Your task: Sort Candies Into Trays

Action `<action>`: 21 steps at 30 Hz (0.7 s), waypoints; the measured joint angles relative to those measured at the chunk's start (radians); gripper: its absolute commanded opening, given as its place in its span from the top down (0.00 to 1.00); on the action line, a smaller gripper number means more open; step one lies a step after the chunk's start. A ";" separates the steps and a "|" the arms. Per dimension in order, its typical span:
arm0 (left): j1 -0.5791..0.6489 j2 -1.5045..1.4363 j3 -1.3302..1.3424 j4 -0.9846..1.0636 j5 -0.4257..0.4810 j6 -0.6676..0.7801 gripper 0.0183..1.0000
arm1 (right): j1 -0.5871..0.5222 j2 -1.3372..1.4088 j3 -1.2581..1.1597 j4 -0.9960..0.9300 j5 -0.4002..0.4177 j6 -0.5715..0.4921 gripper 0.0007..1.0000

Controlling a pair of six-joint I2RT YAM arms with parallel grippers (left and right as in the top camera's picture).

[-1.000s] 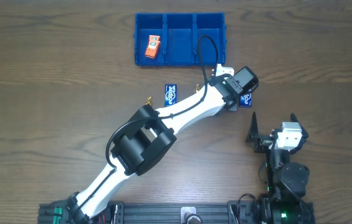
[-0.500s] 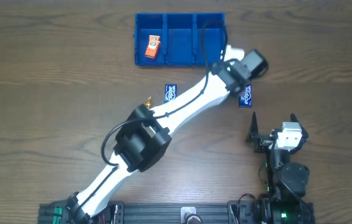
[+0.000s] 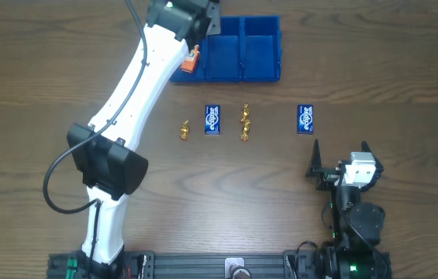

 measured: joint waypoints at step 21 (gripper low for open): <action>0.093 0.092 -0.208 0.147 0.175 0.018 0.82 | 0.000 0.000 0.000 0.000 0.000 0.000 0.00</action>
